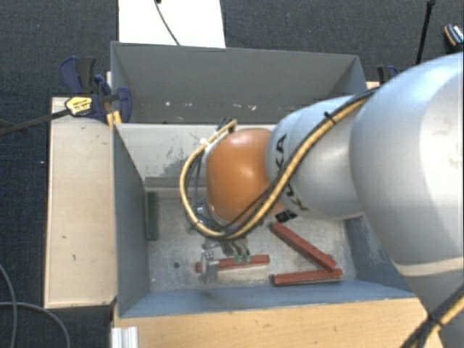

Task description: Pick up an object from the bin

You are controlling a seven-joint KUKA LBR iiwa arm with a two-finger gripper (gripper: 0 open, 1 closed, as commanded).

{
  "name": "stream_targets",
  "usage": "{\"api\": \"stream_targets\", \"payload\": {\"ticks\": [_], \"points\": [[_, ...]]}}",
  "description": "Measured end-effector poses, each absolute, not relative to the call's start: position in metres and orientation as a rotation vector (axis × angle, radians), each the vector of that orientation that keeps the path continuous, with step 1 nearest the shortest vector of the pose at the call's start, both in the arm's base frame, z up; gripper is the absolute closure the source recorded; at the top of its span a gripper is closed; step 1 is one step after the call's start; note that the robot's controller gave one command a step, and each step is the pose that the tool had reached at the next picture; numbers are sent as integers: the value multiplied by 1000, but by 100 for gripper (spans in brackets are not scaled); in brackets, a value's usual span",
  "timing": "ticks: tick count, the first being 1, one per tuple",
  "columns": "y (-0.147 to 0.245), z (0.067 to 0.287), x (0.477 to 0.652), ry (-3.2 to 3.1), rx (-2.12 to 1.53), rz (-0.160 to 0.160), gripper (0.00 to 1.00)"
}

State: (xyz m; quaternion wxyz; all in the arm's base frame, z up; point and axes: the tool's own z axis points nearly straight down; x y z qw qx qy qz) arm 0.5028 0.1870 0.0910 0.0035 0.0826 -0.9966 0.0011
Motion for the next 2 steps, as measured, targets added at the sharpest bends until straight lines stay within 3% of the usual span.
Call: {"api": "stream_targets", "payload": {"ticks": [1, 2], "points": [[106, 69, 493, -3130, 246, 6, 0], [111, 70, 493, -3132, 248, -2, 100]]}}
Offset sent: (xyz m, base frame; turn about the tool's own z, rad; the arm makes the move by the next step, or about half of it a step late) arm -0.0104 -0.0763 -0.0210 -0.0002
